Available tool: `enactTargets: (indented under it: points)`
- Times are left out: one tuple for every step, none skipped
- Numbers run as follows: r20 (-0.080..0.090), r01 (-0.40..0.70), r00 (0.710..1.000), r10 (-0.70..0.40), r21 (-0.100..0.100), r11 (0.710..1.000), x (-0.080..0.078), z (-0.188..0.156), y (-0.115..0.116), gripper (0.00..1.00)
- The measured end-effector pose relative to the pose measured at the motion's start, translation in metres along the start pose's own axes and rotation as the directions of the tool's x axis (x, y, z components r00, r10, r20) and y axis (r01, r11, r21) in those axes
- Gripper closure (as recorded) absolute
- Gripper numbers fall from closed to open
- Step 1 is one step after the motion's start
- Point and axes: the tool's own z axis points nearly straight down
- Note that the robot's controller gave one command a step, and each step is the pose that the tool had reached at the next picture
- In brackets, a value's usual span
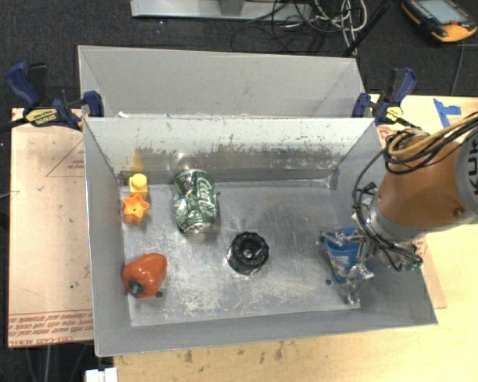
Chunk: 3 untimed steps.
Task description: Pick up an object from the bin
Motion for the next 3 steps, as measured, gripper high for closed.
enactTargets:
  points:
    - [0.0,0.001,1.0,-0.001,0.0,1.0,0.0,0.0,0.0,1.0]
    - [0.002,-0.017,1.0,0.017,0.009,1.0,0.003,-0.163,0.022,1.0]
    - [-0.001,-0.017,1.0,0.017,0.007,1.0,0.004,-0.161,0.022,1.0]
